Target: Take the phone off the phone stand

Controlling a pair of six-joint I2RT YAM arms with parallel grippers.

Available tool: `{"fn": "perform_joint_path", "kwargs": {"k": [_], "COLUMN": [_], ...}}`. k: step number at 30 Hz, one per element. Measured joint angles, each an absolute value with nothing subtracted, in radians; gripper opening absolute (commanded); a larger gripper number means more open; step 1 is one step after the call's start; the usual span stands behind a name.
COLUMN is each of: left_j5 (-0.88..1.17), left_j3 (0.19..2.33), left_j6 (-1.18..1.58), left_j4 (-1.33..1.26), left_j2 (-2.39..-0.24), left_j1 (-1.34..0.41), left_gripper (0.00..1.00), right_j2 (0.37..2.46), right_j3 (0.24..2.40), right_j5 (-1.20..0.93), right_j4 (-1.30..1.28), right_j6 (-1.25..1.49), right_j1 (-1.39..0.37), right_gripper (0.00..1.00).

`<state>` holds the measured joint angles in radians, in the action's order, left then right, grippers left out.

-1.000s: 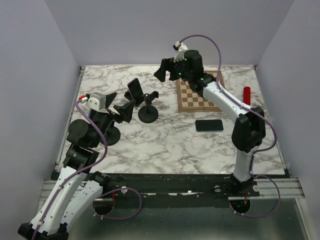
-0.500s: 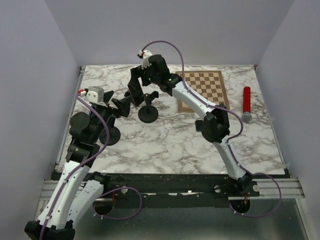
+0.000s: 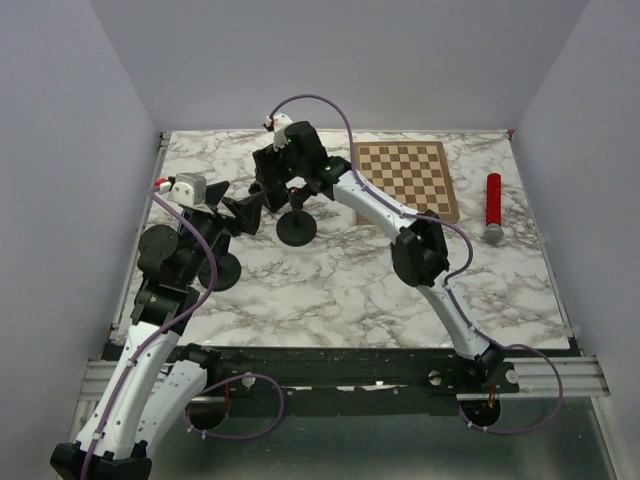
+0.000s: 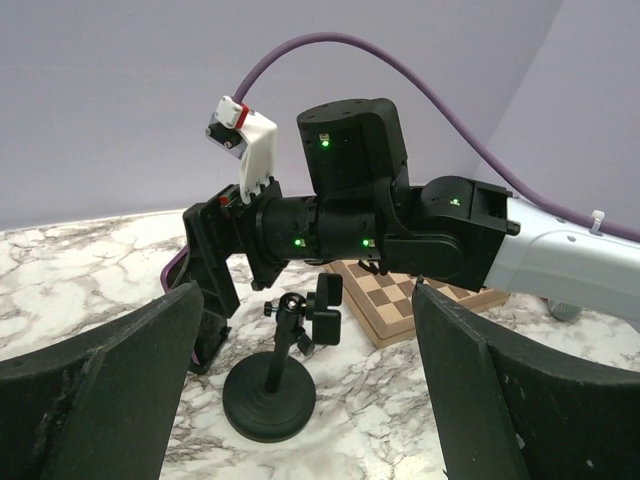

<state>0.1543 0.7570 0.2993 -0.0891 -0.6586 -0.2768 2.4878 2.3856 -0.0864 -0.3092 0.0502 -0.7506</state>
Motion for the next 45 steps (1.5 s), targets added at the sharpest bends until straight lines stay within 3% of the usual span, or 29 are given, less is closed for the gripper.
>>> {"fn": "perform_joint_path", "kwargs": {"k": [32, 40, 45], "left_j5": [0.176, 0.178, 0.18], "left_j3": [0.757, 0.757, 0.757], "left_j6": [0.315, 0.319, 0.32], "left_j4": [-0.092, -0.097, -0.098], "left_j2": [-0.667, -0.668, -0.669], "left_j1": [-0.27, -0.27, -0.27], "left_gripper": [0.93, 0.93, 0.93], "right_j2": [2.57, 2.575, 2.576], "right_j3": [2.405, 2.404, 2.404], "right_j5": [0.078, 0.025, 0.021], "right_j4": [-0.193, -0.171, -0.156], "right_j6": [-0.035, -0.053, -0.062], "right_j1": [-0.791, -0.791, -0.791], "right_gripper": [1.0, 0.87, 0.72]}}
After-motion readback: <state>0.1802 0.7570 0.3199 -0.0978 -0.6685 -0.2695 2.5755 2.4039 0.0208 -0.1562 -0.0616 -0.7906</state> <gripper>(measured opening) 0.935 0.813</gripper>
